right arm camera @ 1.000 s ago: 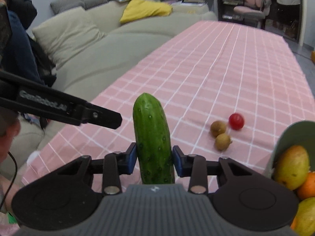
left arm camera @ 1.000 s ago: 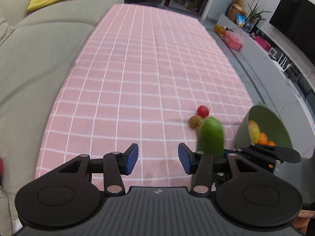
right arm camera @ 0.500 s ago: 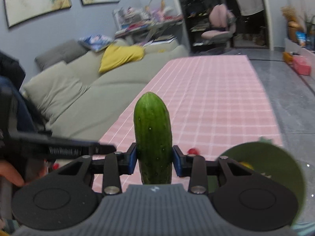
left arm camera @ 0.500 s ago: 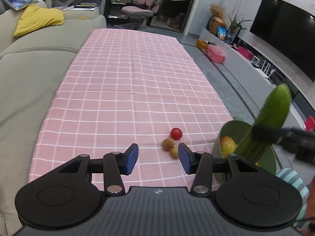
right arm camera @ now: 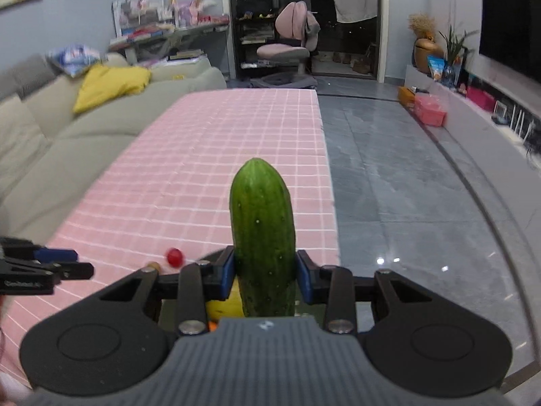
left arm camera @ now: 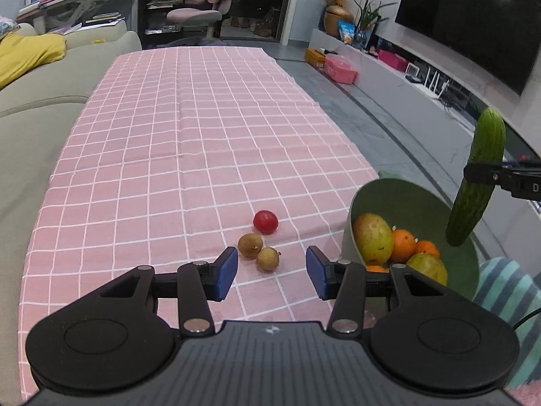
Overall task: Organize fruits
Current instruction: 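Carry the cucumber upright over the colander with the right tool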
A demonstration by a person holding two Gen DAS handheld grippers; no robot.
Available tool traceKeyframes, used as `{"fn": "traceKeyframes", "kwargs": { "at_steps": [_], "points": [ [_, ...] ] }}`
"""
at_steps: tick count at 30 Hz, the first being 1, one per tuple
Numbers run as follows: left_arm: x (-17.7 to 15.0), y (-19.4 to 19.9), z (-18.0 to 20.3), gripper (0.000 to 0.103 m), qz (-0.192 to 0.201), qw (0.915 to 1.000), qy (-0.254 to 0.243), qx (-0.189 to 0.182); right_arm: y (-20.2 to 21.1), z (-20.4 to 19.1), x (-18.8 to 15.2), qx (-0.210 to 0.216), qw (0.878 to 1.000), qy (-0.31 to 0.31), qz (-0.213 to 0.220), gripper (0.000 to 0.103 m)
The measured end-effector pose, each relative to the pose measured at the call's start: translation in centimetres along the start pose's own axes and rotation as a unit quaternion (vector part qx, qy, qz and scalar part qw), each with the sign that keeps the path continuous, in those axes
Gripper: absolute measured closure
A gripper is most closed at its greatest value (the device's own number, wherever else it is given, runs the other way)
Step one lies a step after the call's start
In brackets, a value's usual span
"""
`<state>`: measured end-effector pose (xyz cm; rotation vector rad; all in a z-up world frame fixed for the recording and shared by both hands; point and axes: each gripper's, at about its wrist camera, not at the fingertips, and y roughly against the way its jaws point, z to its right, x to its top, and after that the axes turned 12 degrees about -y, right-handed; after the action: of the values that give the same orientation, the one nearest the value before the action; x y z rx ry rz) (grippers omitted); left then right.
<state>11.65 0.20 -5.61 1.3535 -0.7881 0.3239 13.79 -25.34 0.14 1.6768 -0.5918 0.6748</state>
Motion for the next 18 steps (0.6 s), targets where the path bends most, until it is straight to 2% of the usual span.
{"fn": "traceKeyframes", "kwargs": {
  "at_steps": [3,7,10,18],
  "points": [
    [-0.2,-0.8,0.0,0.048,-0.004,1.0,0.0,0.0,-1.8,-0.6,0.0,-0.034,0.998,0.049,-0.014,0.069],
    [-0.6,-1.9,-0.5,0.048,-0.006,0.9998,0.014,-0.01,-3.7,-0.5,-0.5,-0.053,0.995,0.074,-0.038,0.069],
    [-0.9,-3.0,-1.1,0.048,-0.017,0.9993,0.03,-0.017,-5.0,-0.3,-0.8,-0.051,0.995,0.071,-0.047,0.069],
    [-0.8,-6.1,-1.1,0.051,-0.049,0.9979,0.041,-0.013,-7.6,-0.8,-1.2,-0.035,0.995,0.084,-0.03,0.067]
  ]
}}
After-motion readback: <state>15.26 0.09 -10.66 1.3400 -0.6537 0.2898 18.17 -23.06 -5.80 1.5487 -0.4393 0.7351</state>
